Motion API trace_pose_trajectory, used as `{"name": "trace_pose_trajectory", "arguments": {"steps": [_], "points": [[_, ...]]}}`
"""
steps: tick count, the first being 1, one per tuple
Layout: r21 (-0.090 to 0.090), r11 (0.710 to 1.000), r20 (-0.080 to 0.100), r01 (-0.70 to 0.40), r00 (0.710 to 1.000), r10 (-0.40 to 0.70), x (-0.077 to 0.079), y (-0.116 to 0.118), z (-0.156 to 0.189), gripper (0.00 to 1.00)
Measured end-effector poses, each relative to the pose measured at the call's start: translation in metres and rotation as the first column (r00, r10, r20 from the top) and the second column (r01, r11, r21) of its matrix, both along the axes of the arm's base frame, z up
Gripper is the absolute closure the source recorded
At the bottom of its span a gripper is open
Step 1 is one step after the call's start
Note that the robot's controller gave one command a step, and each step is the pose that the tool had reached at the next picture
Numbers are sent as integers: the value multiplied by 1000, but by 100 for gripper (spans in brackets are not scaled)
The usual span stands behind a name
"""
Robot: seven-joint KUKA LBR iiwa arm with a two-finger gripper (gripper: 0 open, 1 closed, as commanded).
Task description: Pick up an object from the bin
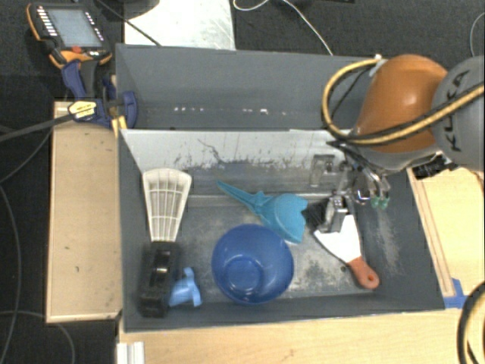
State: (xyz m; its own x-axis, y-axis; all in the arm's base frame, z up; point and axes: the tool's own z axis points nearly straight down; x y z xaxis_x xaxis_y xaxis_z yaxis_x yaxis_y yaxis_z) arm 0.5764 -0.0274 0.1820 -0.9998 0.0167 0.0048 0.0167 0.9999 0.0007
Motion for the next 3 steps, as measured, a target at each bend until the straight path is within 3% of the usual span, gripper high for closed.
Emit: {"name": "trace_pose_trajectory", "arguments": {"steps": [1, 2, 3], "points": [[-1, 1000, 8, -1, 1000, 1, 2, 0, 5, 0], [1, 881, 6, 473, 881, -473, 6, 52, -97, 0], [1, 987, 11, 159, 987, -159, 5, 84, -21, 0]]}}
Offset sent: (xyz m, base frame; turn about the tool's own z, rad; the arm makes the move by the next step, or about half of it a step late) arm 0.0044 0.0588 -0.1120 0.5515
